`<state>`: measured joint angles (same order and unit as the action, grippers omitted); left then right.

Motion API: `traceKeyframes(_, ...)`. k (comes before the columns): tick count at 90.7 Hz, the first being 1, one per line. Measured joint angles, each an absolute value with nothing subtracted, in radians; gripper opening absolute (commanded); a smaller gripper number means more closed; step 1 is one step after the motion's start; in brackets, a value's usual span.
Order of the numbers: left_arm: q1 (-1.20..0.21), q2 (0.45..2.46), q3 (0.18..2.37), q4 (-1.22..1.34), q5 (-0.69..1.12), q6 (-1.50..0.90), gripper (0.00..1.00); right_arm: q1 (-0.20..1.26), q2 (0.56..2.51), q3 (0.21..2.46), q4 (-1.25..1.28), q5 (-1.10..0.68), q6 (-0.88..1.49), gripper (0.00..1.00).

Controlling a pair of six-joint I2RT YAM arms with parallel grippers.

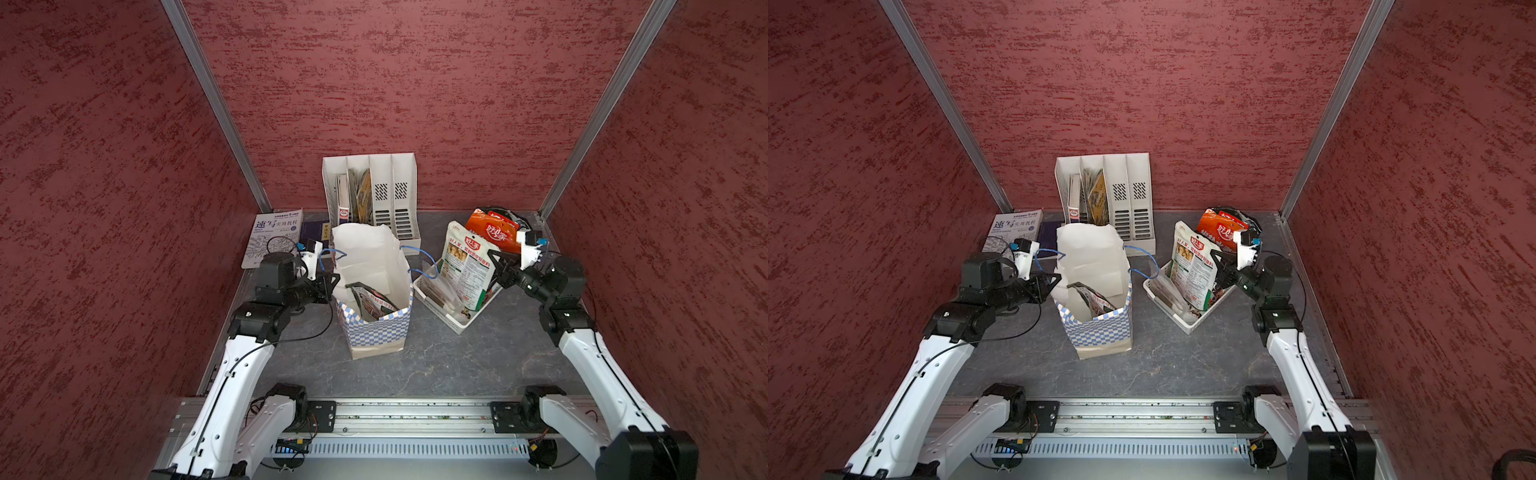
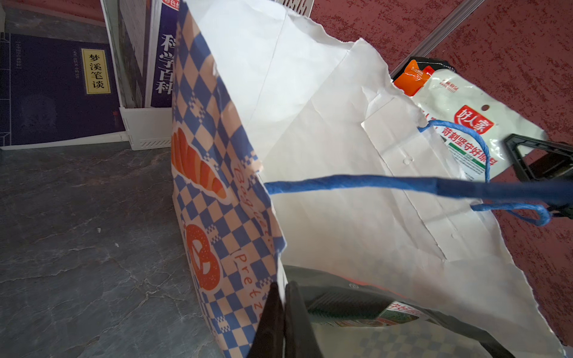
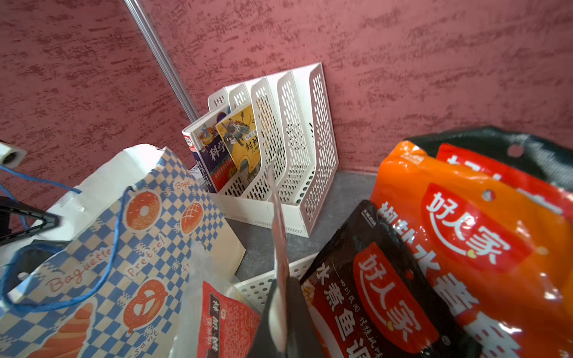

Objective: Place the condiment packets inside the bag
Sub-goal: Pick up the condiment packet from the storage box, then place the condiment packet in the paper bag.

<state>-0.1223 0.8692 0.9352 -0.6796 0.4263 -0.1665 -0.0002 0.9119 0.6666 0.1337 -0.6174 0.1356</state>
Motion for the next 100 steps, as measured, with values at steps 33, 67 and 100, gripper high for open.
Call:
traceKeyframes(33,-0.129,0.862,0.935,-0.680,0.425,-0.167,0.00,0.000,0.843,0.730,0.039,-0.621,0.097,0.00)
traceKeyframes(67,-0.133,0.849,0.935,-0.680,0.424,-0.166,0.00,0.149,0.904,1.195,0.010,-0.743,0.074,0.00)
traceKeyframes(100,-0.142,0.849,0.935,-0.680,0.424,-0.166,0.00,0.439,1.163,1.488,0.046,-0.762,0.074,0.00)
